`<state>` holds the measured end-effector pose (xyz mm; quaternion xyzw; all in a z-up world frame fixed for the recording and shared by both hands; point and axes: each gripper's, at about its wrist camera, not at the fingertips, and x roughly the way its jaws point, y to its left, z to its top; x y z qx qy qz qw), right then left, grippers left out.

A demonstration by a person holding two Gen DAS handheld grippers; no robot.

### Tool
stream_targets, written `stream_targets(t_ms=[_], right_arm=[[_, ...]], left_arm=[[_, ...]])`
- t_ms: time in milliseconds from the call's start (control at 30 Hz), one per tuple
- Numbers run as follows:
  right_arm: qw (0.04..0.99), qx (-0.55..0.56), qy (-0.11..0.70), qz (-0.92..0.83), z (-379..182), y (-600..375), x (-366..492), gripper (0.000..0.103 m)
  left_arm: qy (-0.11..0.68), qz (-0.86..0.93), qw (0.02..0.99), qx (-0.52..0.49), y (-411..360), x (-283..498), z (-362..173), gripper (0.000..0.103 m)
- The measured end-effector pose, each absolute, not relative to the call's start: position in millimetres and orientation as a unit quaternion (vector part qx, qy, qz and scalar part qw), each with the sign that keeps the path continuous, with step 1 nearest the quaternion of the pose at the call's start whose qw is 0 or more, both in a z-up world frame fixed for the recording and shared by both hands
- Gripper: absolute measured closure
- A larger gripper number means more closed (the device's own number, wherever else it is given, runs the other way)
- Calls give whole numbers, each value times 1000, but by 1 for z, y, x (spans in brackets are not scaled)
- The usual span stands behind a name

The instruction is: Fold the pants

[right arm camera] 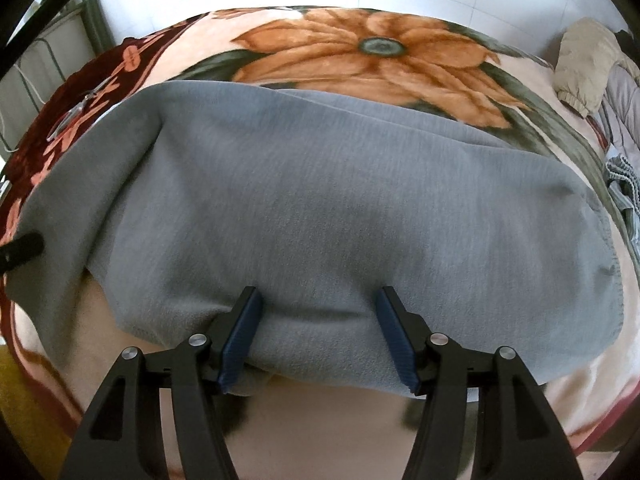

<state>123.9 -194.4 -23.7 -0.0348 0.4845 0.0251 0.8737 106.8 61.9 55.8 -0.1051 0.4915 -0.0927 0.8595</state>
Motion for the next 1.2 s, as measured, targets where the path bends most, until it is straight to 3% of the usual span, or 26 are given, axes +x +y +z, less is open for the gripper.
stream_targets(t_ms=[433,700,1200], right_arm=[[857,-29,512,56,6,-188,147,42],[859,-96,489,119,34,-159,204,42],[825,-167,503,195,11,-118,278,43]], left_arm=[[455,-85,884,-65,93,156,85,95],[449,-62,890,-52,105,178,84,95],[456,-49,887,-48,112,188,67,95]])
